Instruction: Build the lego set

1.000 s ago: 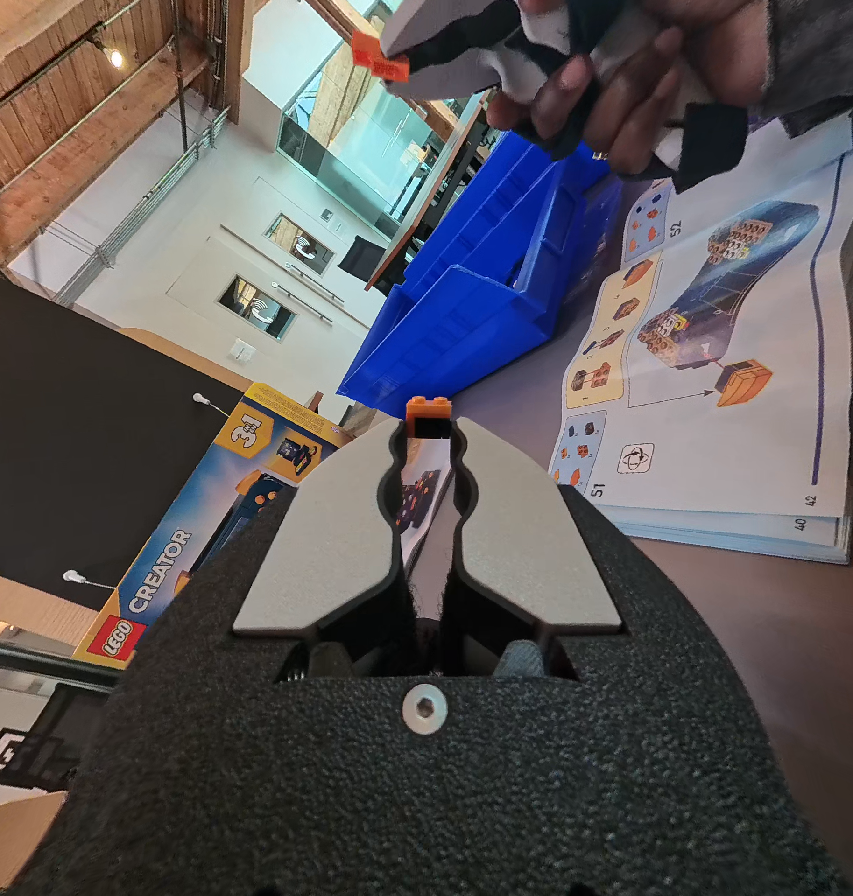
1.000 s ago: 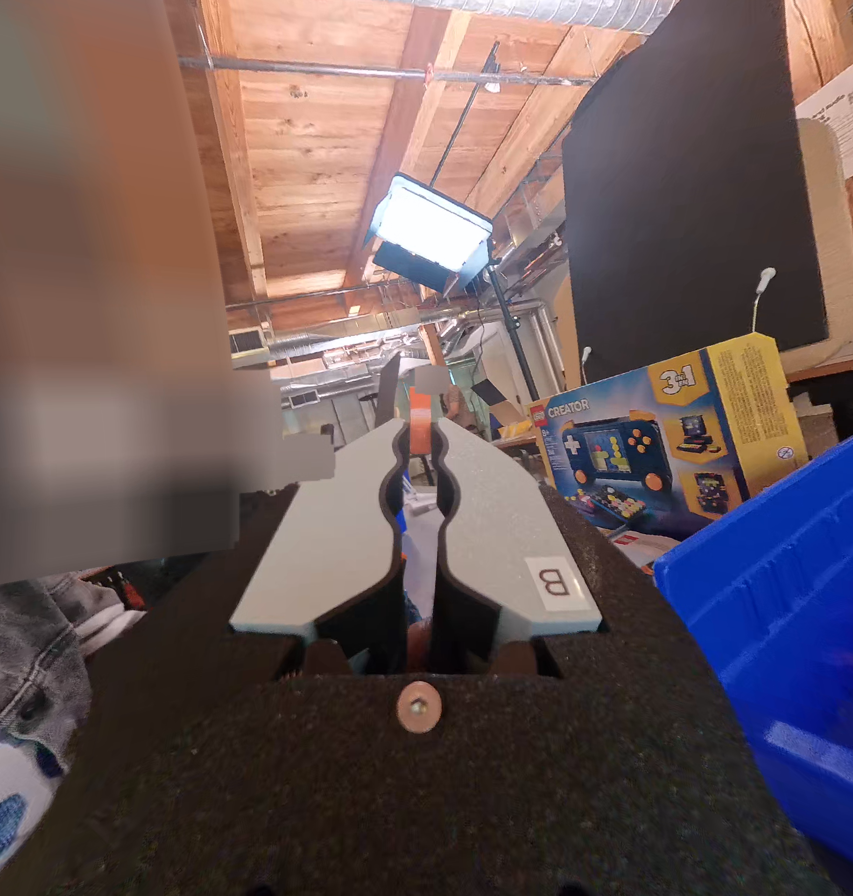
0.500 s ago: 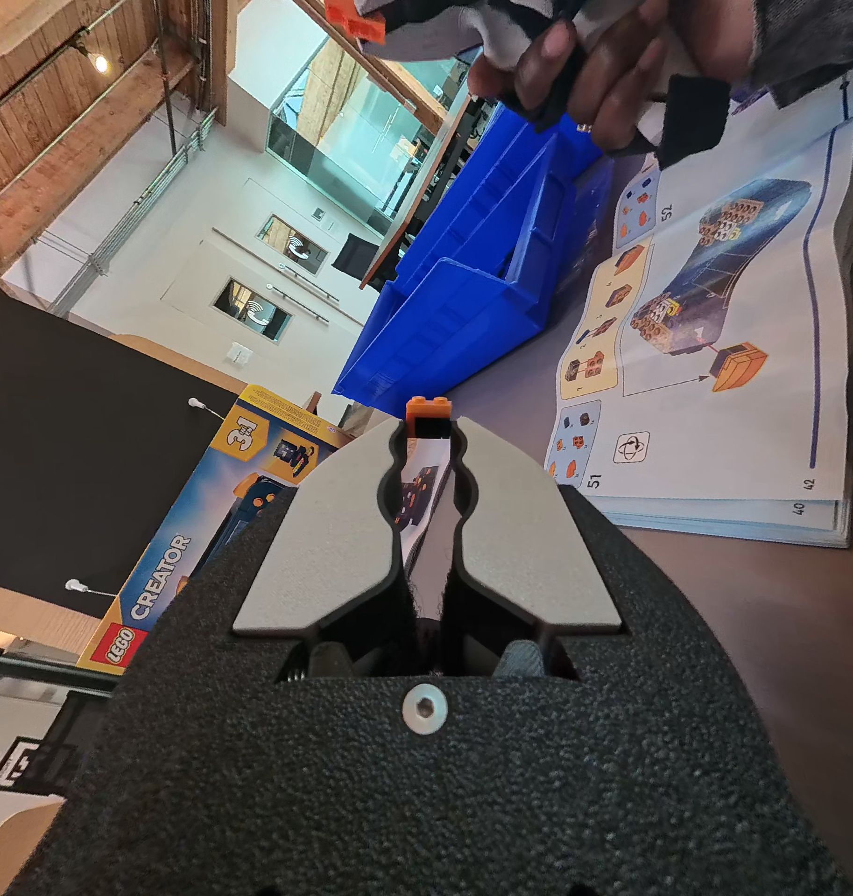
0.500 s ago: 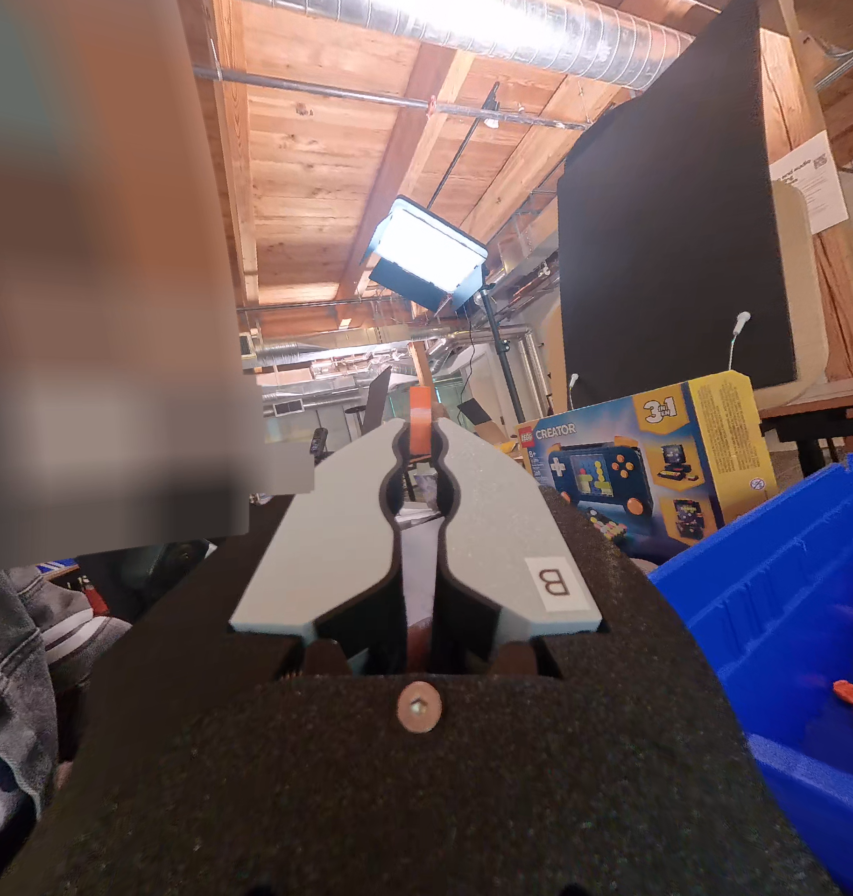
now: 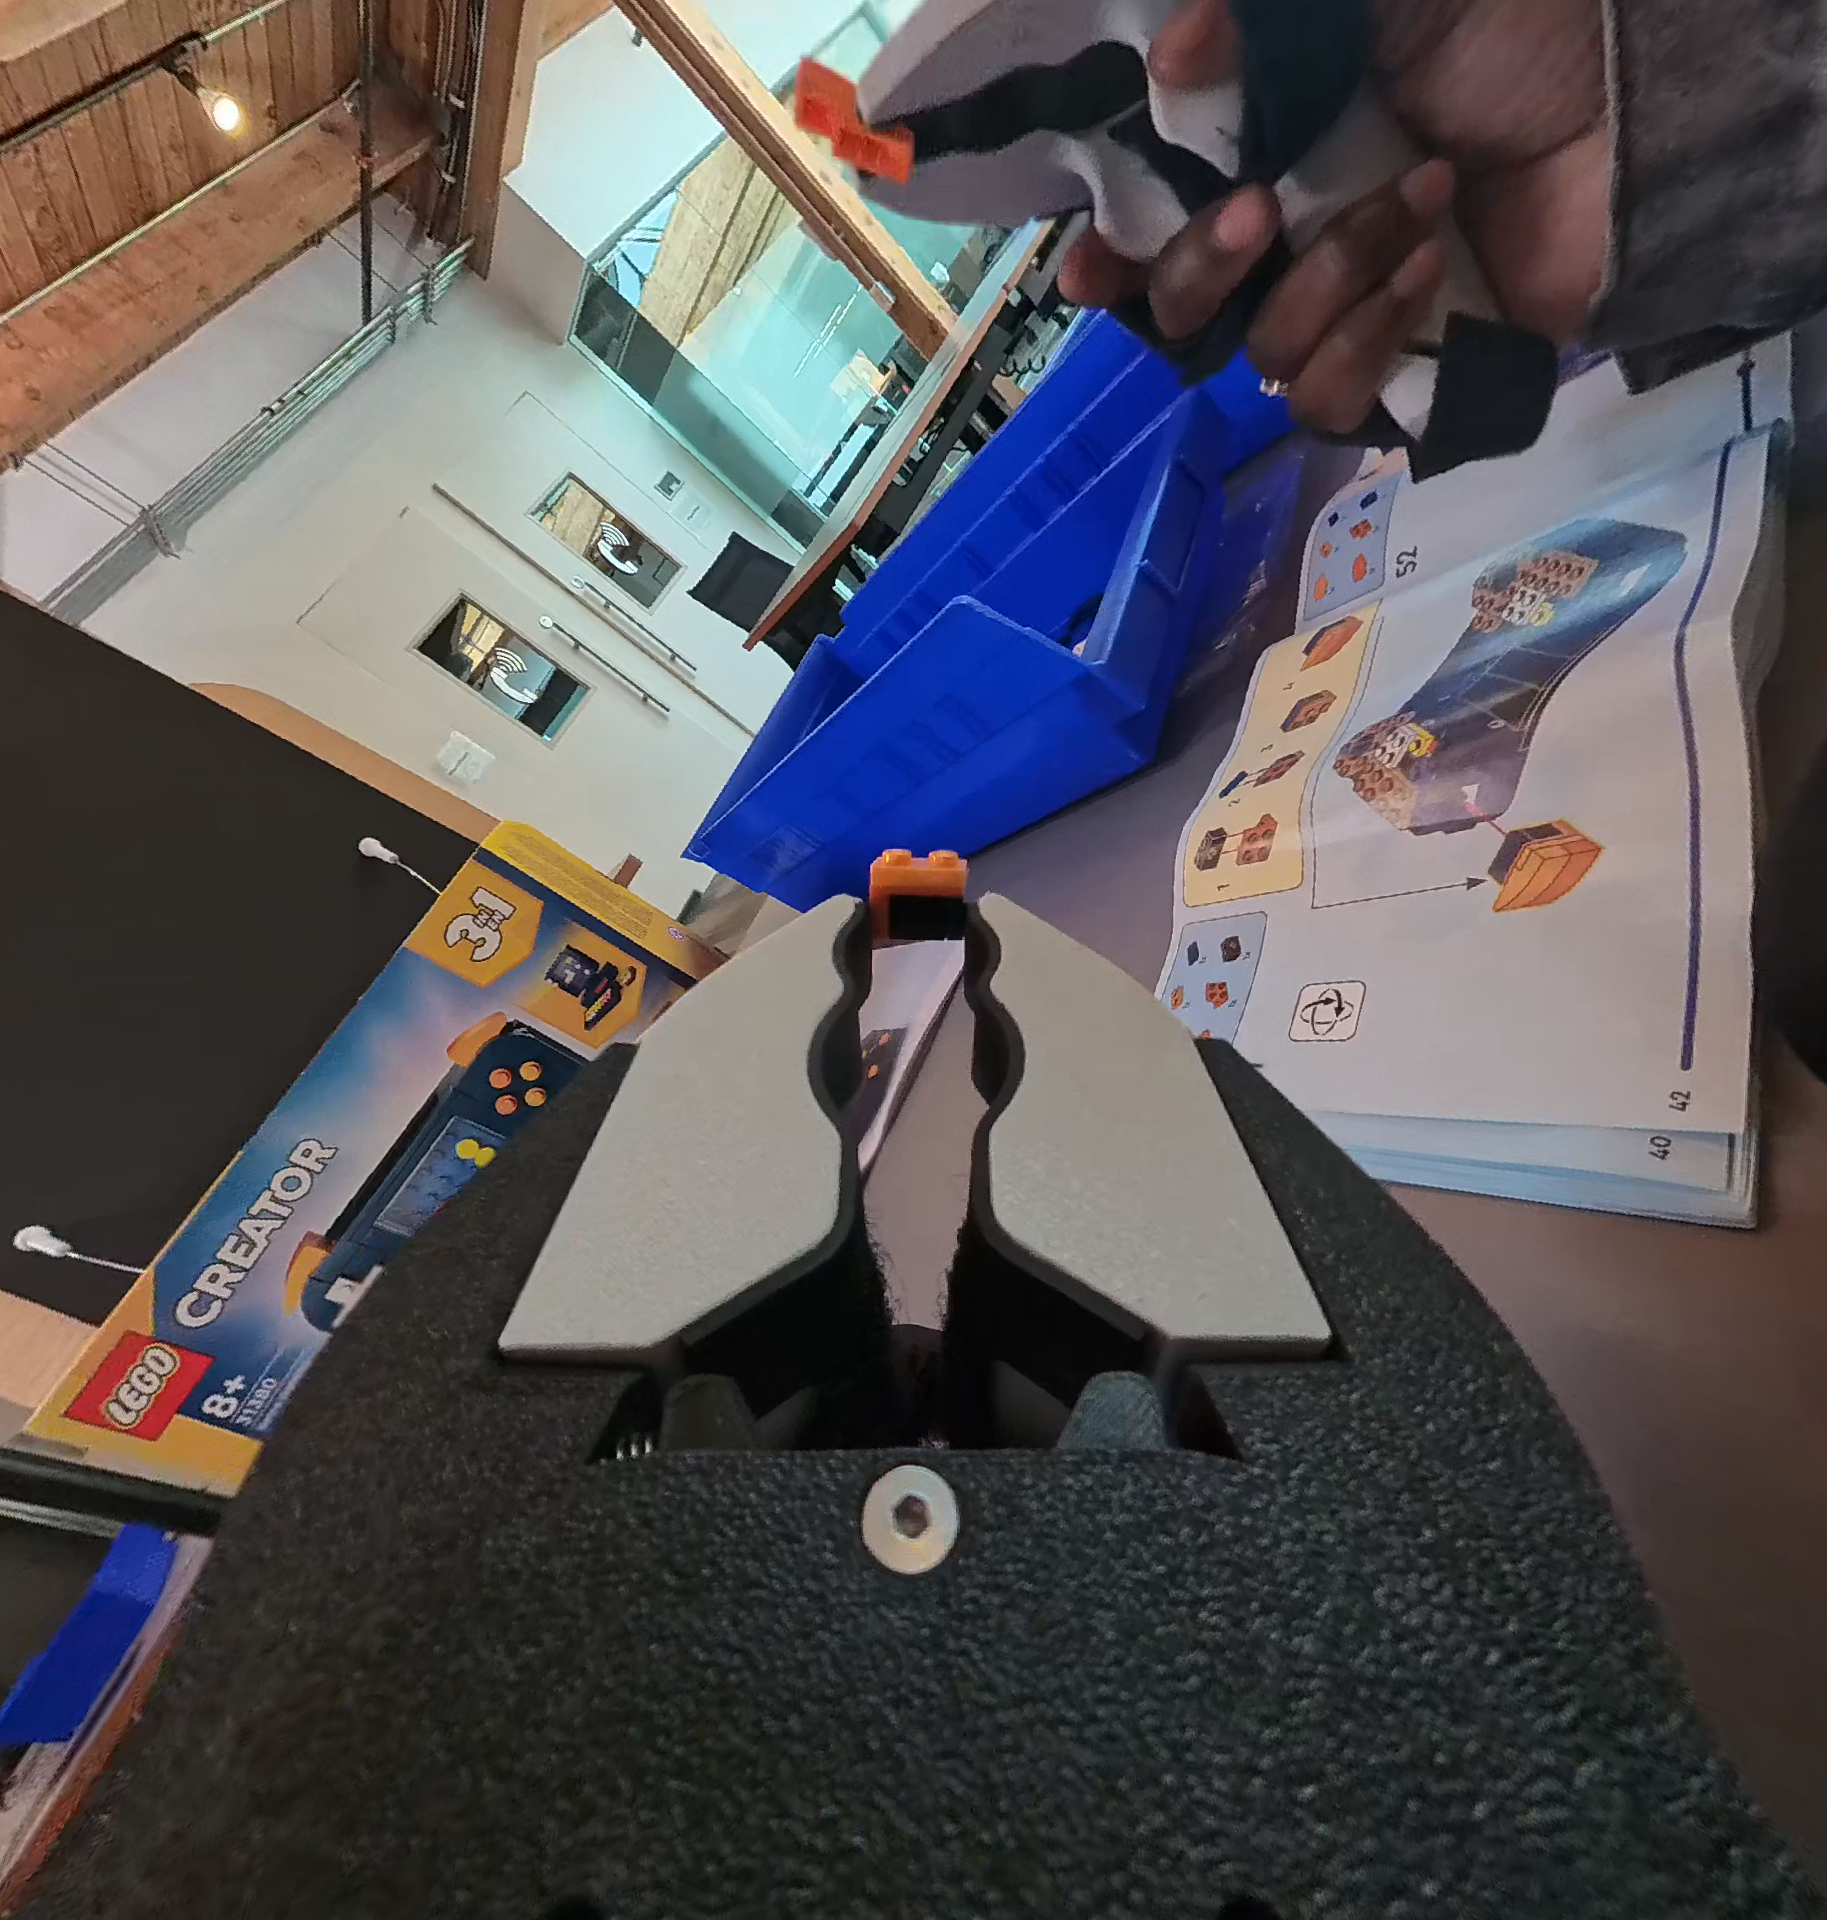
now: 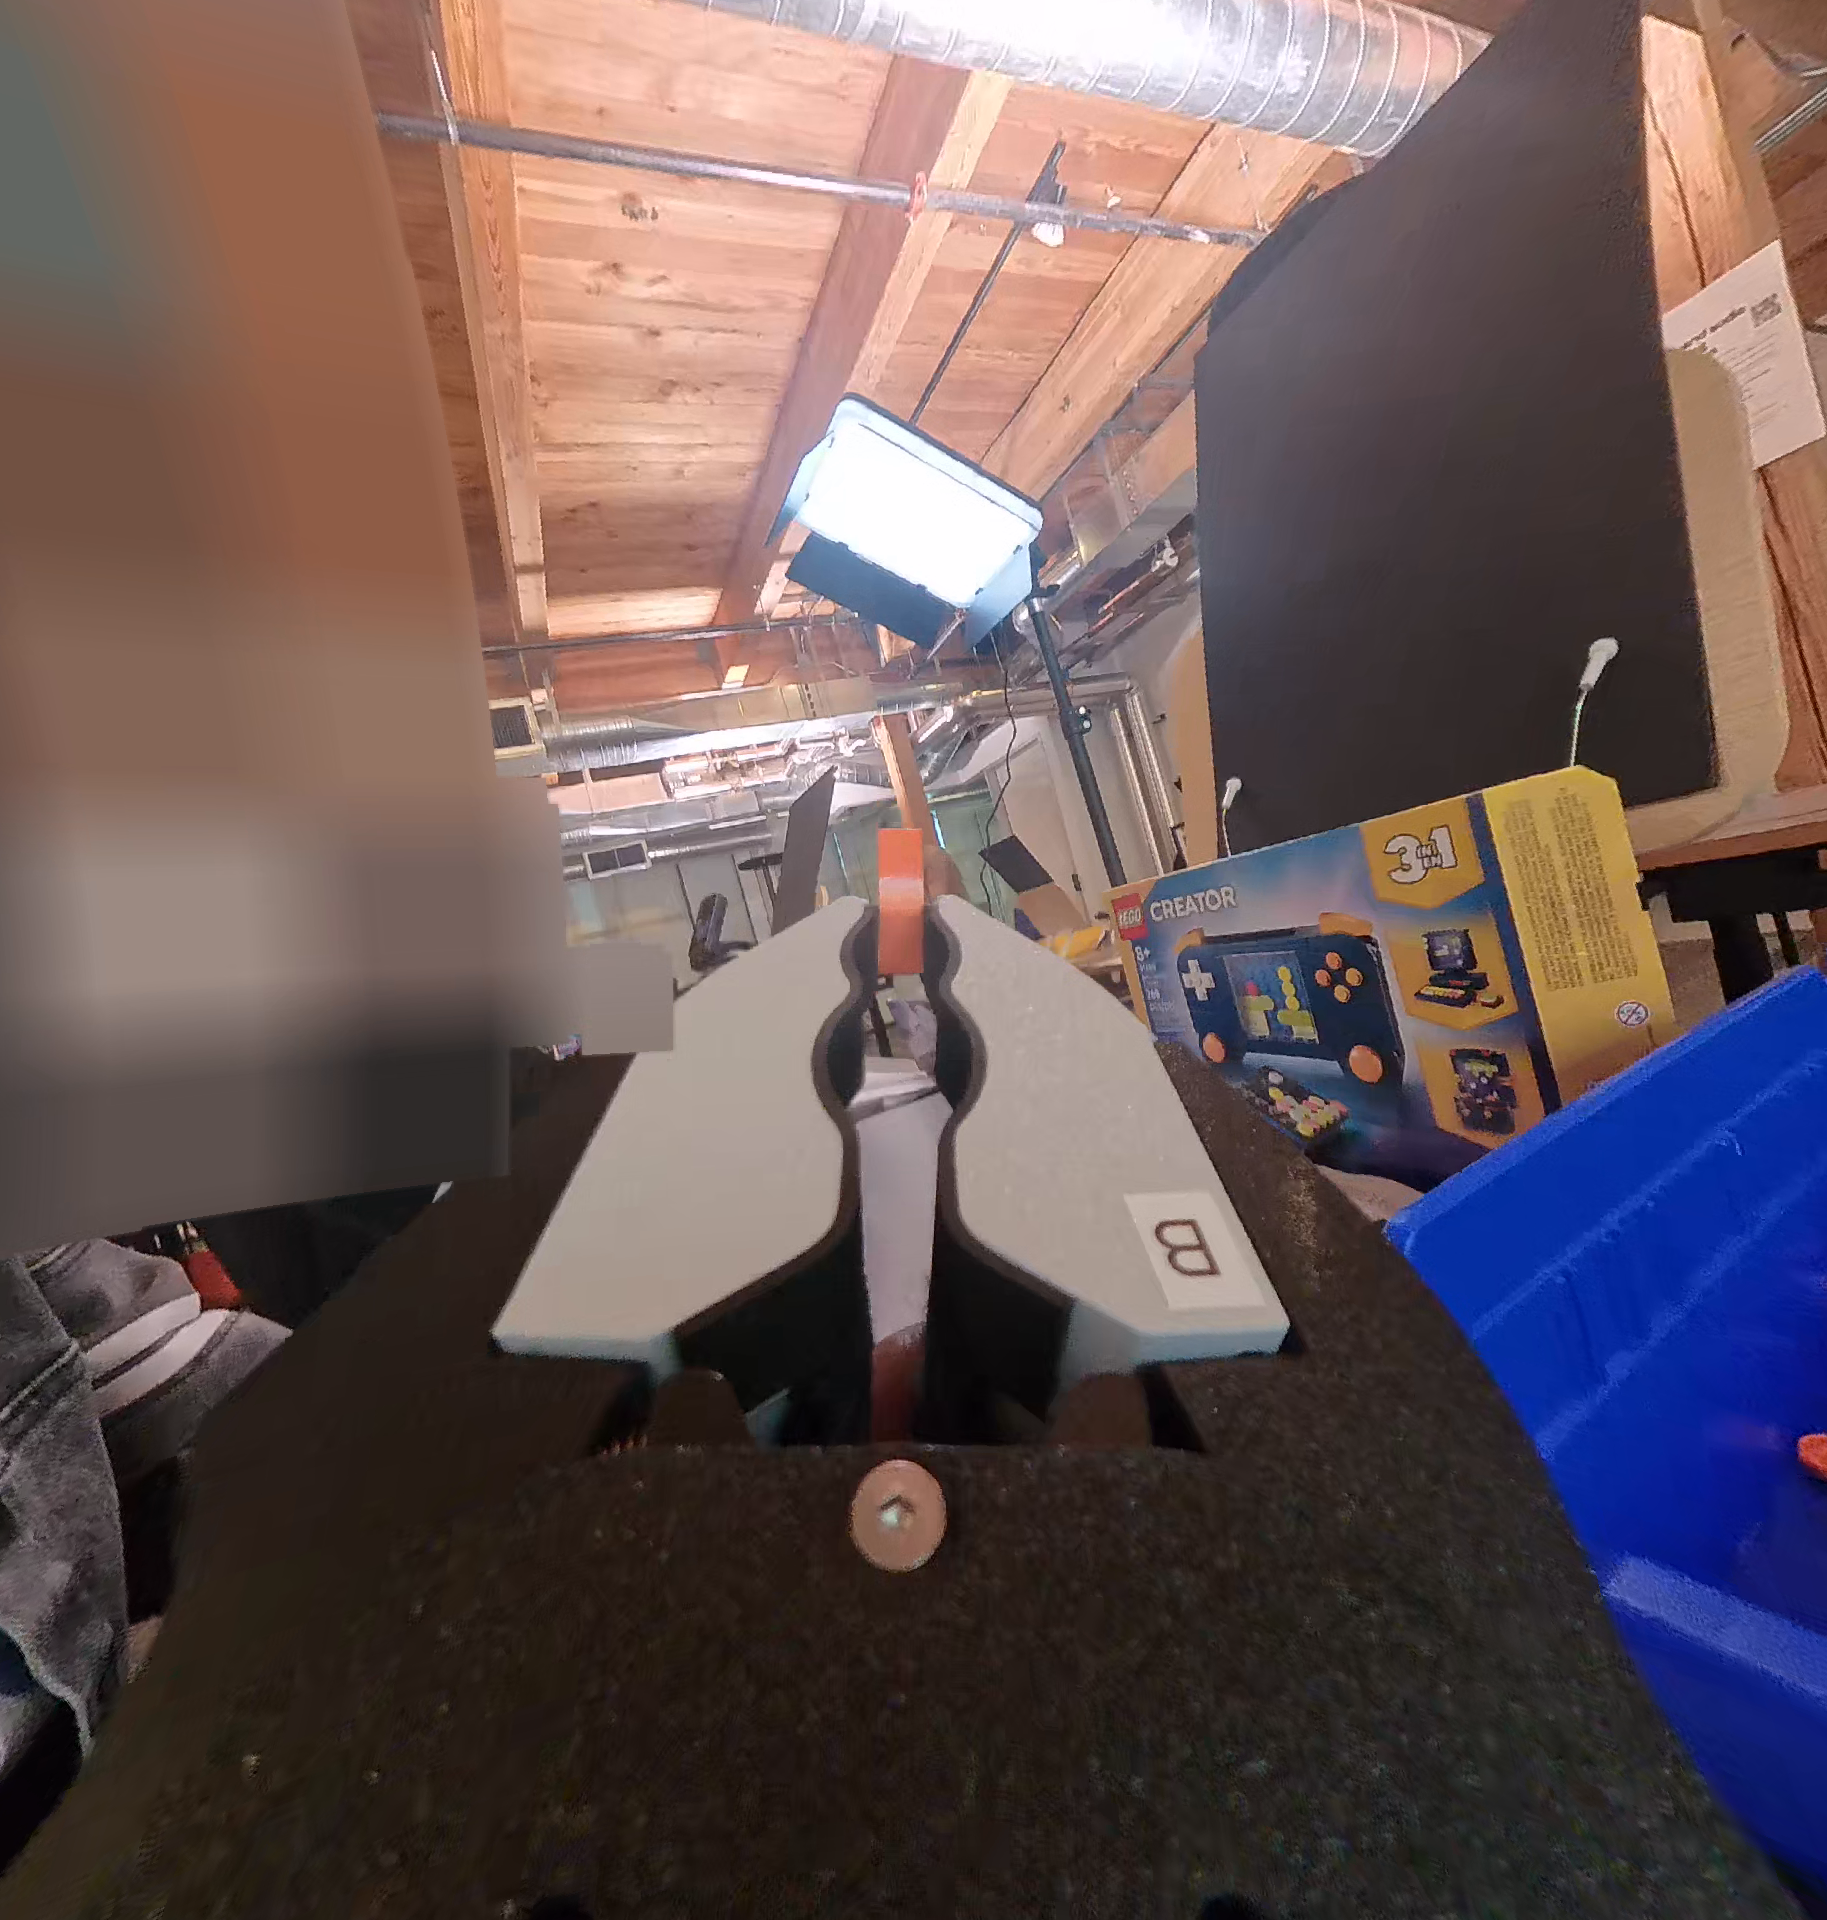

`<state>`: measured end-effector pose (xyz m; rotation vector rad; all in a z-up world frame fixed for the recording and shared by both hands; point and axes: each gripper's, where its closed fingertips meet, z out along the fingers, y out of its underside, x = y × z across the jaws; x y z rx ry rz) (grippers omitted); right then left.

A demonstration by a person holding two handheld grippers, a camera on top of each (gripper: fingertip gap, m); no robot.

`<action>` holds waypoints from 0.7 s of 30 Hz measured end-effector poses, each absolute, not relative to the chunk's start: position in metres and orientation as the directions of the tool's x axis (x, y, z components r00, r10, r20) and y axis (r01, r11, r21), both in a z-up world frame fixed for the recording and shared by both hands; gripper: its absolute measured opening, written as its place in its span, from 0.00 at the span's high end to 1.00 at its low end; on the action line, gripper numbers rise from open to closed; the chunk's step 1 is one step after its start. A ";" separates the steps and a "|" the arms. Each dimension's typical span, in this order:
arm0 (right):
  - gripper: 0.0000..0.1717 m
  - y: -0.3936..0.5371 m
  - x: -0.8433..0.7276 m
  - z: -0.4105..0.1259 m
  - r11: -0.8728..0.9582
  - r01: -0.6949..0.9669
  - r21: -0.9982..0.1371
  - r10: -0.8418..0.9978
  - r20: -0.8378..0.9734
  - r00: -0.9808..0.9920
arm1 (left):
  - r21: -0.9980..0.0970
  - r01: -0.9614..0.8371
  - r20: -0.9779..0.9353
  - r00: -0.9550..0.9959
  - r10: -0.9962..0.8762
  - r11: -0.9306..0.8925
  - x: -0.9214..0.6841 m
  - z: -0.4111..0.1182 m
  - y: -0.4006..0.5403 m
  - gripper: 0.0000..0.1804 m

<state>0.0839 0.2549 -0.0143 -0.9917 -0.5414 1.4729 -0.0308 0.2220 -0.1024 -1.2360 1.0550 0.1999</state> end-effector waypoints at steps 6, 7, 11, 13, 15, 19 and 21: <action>0.96 0.243 0.056 -0.030 -0.121 -0.414 -0.902 0.977 -0.183 0.114 | -0.717 -0.589 -0.695 0.574 -0.432 0.373 -0.031 -0.099 0.219 0.91; 0.96 0.242 0.054 -0.032 -0.114 -0.402 -0.908 0.978 -0.174 0.115 | -0.724 -0.581 -0.689 0.579 -0.436 0.373 -0.032 -0.099 0.219 0.91; 0.96 0.243 0.053 -0.034 -0.118 -0.390 -0.913 0.977 -0.177 0.119 | -0.732 -0.569 -0.680 0.584 -0.443 0.374 -0.032 -0.097 0.217 0.91; 0.96 0.244 0.055 -0.032 -0.125 -0.401 -0.907 0.976 -0.186 0.116 | -0.740 -0.555 -0.671 0.579 -0.462 0.380 -0.029 -0.097 0.214 0.91; 0.96 0.243 0.056 -0.031 -0.120 -0.400 -0.909 0.977 -0.180 0.115 | -0.761 -0.503 -0.648 0.568 -0.508 0.409 -0.023 -0.094 0.206 0.91; 0.96 0.233 0.051 -0.033 -0.100 -0.349 -0.932 0.988 -0.133 0.074 | -0.868 -0.282 -0.496 0.520 -0.695 0.408 -0.009 -0.084 0.186 0.91; 0.96 0.224 0.048 -0.030 -0.167 -0.372 -0.913 0.985 -0.172 -0.021 | -0.918 -0.177 -0.394 0.496 -0.774 0.354 -0.008 -0.080 0.181 0.91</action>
